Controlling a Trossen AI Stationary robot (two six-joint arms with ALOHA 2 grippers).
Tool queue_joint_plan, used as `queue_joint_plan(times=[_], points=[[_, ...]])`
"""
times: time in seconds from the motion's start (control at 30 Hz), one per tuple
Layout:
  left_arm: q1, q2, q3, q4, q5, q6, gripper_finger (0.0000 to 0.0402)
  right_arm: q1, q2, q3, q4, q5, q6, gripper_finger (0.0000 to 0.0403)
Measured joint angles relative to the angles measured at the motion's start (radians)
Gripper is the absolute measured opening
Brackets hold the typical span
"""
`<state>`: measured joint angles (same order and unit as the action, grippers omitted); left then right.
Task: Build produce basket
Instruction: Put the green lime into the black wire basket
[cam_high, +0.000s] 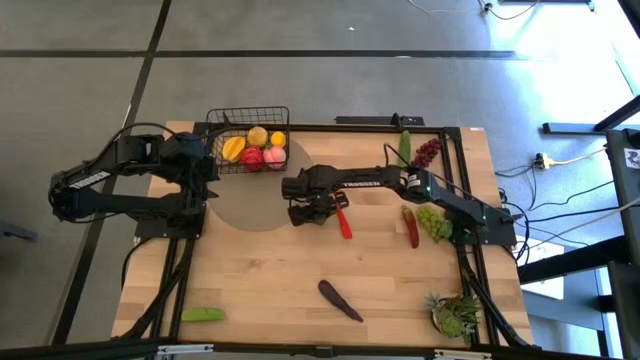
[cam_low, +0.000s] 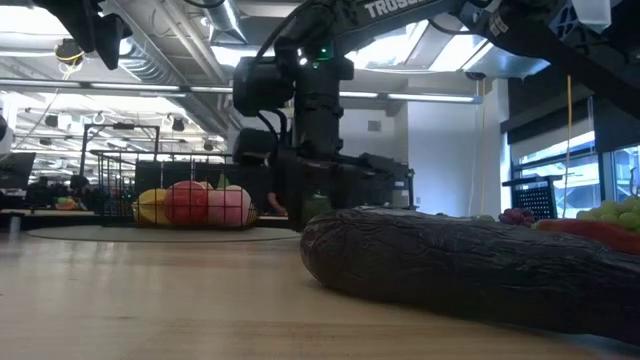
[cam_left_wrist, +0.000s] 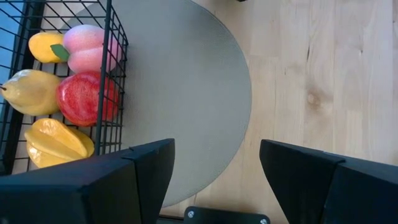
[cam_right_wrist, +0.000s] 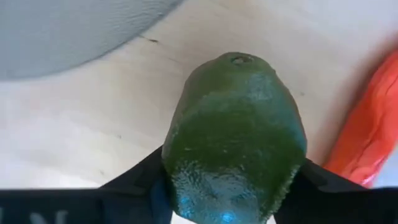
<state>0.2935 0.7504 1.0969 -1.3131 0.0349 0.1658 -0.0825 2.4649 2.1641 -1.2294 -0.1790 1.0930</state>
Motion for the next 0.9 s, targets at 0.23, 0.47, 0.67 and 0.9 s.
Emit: queue_joint_plan(times=[0.23,0.47,0.67,0.9], points=[[0.0,0.0,0.0,0.0,0.0,0.0,0.0225,-0.002,0.0,0.034,0.009,0.001,-0.015,0.0204],[0.0,0.0,0.0,0.0,0.0,0.0,0.0225,-0.001,0.0,0.034,0.01,0.001,0.002,0.0187],[0.0,0.0,0.0,0.0,0.0,0.0,0.0225,-0.004,0.0,0.034,0.026,-0.055,-0.03,0.0189],[0.0,0.0,0.0,0.0,0.0,0.0,0.0225,-0.006,-0.003,0.034,0.03,-0.037,-0.075,0.0159]])
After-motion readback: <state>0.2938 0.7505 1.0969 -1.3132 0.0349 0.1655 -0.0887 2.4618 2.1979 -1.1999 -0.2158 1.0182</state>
